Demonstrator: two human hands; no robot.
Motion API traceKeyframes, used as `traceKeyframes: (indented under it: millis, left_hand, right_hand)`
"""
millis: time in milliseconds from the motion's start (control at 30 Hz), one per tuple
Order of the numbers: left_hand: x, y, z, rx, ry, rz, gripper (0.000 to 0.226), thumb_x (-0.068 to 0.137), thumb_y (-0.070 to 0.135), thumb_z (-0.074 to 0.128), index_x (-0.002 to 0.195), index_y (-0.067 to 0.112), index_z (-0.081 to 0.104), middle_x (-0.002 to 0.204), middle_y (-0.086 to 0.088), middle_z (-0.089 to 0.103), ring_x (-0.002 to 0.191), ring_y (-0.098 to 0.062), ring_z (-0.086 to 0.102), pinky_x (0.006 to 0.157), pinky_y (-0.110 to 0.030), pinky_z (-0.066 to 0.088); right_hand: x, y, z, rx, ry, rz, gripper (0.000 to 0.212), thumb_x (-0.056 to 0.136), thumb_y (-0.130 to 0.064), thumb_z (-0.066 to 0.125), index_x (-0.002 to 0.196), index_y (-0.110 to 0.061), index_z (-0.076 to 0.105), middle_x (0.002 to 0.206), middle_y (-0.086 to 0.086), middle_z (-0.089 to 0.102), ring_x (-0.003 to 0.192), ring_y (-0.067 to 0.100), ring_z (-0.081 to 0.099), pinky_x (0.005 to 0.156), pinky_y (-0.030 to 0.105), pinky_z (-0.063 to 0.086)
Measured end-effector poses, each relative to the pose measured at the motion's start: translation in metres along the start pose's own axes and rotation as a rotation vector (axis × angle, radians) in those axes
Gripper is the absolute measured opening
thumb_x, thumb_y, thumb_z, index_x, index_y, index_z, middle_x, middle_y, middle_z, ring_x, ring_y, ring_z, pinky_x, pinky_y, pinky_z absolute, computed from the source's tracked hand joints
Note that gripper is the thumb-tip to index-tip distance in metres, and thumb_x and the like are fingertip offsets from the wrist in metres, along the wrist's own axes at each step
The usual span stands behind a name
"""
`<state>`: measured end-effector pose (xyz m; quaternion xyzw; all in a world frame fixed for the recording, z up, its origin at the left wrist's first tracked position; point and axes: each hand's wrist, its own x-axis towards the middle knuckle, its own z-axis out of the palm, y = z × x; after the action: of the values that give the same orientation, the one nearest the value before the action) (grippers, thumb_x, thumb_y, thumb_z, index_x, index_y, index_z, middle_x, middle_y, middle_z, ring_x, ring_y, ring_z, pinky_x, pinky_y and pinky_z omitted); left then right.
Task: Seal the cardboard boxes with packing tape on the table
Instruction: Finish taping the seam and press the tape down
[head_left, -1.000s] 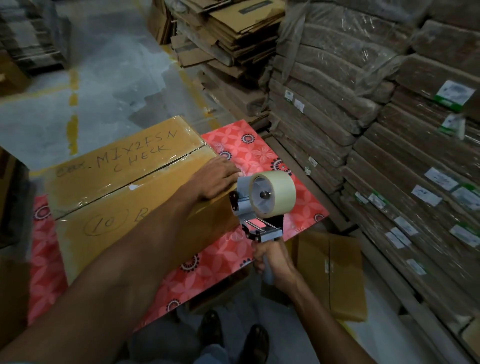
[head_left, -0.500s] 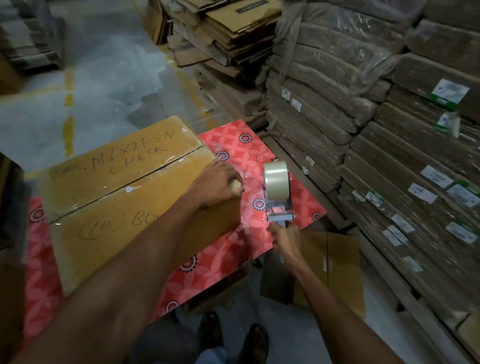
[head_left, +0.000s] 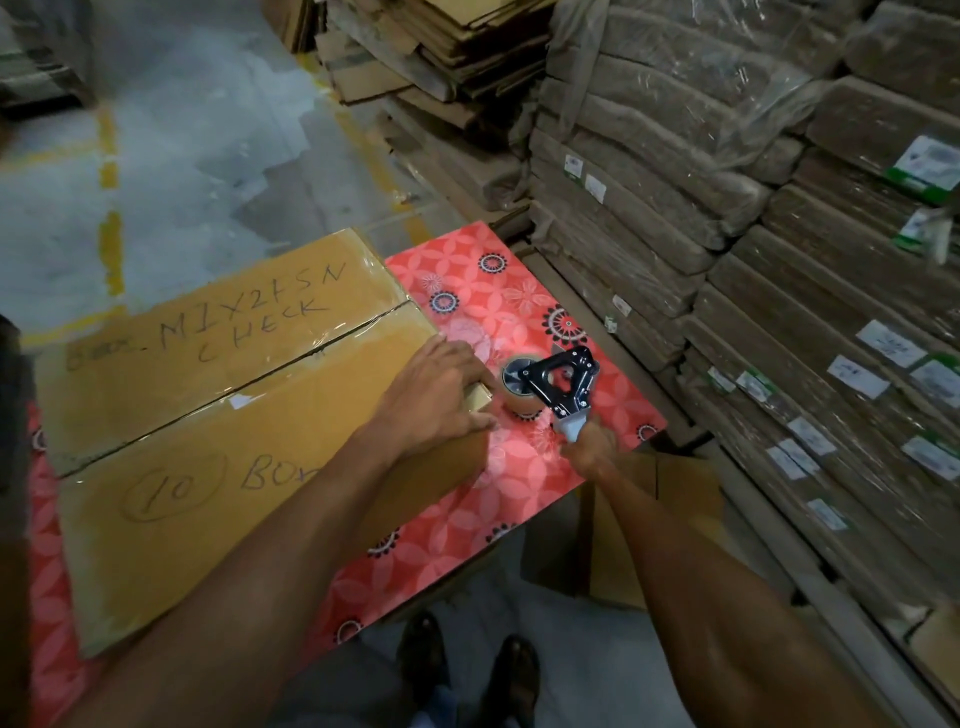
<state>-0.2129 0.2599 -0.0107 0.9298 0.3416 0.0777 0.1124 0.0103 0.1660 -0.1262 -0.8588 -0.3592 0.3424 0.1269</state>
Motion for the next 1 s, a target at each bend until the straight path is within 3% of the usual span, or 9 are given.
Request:
traceKeyframes:
  millis: [100,167,267,333,367,433,533,800,1000]
  left_hand:
    - [-0.004,0.003,-0.007,-0.018,-0.077,0.009,0.06,0.078,0.074,0.061,0.124,0.034,0.062,0.14,0.006,0.055,0.143,-0.016,0.033,0.125,-0.043,0.007]
    - [-0.006,0.0,-0.019,-0.163,-0.085,-0.002,0.071,0.081,0.078,0.053,0.134,0.032,0.055,0.149,0.006,0.048,0.144,-0.012,0.029,0.124,-0.046,0.01]
    - [0.001,-0.035,-0.043,-0.352,0.161,-0.142,0.059,0.093,0.057,0.054,0.14,0.022,0.051,0.147,0.0,0.049,0.133,-0.009,0.038,0.118,-0.044,0.027]
    - [0.013,-0.082,-0.055,-0.33,0.236,-0.31,0.057,0.098,0.045,0.054,0.145,0.016,0.045,0.149,-0.006,0.047,0.134,-0.019,0.042,0.115,-0.044,0.032]
    - [0.019,-0.107,-0.06,-0.303,0.232,-0.386,0.06,0.098,0.045,0.053,0.148,0.014,0.04,0.151,-0.008,0.044,0.136,-0.023,0.041,0.116,-0.045,0.031]
    - [0.029,-0.155,-0.066,-0.214,0.191,-0.448,0.062,0.1,0.047,0.048,0.149,0.01,0.038,0.153,-0.012,0.042,0.14,-0.028,0.038,0.119,-0.047,0.027]
    - [0.047,-0.199,-0.073,-0.121,0.09,-0.398,0.057,0.105,0.042,0.041,0.15,0.008,0.038,0.156,-0.012,0.039,0.145,-0.029,0.033,0.119,-0.048,0.02]
    - [0.085,-0.234,-0.069,-0.072,0.059,-0.362,0.043,0.106,0.038,0.024,0.137,0.025,0.051,0.137,-0.009,0.06,0.122,-0.033,0.057,0.099,-0.045,0.047]
    - [0.092,-0.233,-0.068,-0.043,0.073,-0.378,0.038,0.106,0.035,0.026,0.133,0.028,0.051,0.135,-0.006,0.061,0.119,-0.034,0.059,0.096,-0.046,0.047]
  right_hand:
    - [0.001,-0.003,0.0,-0.052,-0.005,0.059,0.05,0.089,-0.03,0.07,0.127,0.002,0.059,0.12,0.019,0.064,0.113,0.034,0.063,0.097,0.045,0.052]
    - [-0.009,-0.028,-0.019,-0.14,0.174,0.046,0.063,0.088,-0.039,0.068,0.137,-0.004,0.049,0.133,0.02,0.054,0.126,0.039,0.051,0.108,0.051,0.041]
    - [-0.03,-0.098,-0.056,-0.04,0.412,-0.268,0.032,0.087,-0.018,0.057,0.118,-0.009,0.056,0.116,0.015,0.058,0.11,0.036,0.056,0.086,0.039,0.043]
    - [-0.041,-0.154,-0.066,0.072,0.33,-0.493,0.019,0.089,-0.008,0.054,0.105,-0.01,0.063,0.101,0.005,0.065,0.092,0.023,0.06,0.069,0.029,0.04]
    - [-0.044,-0.182,-0.065,0.075,0.255,-0.589,0.018,0.092,-0.006,0.056,0.106,-0.01,0.066,0.101,0.003,0.068,0.09,0.018,0.061,0.071,0.028,0.045]
    - [-0.041,-0.23,-0.049,0.018,0.166,-0.753,0.023,0.091,-0.007,0.062,0.113,-0.008,0.068,0.11,0.007,0.072,0.097,0.02,0.065,0.086,0.033,0.053]
    - [-0.026,-0.281,-0.016,-0.15,0.15,-0.9,0.041,0.087,-0.01,0.06,0.128,-0.005,0.062,0.128,0.016,0.066,0.119,0.033,0.059,0.102,0.04,0.045]
    - [0.027,-0.35,0.021,-0.362,0.06,-0.9,0.059,0.107,-0.022,0.032,0.158,0.002,0.014,0.168,0.018,0.014,0.156,0.025,0.014,0.126,0.032,0.01]
    - [0.024,-0.35,0.021,-0.345,0.091,-0.849,0.06,0.107,-0.026,0.027,0.16,-0.003,0.009,0.17,0.01,0.007,0.156,0.016,0.009,0.122,0.026,0.007]
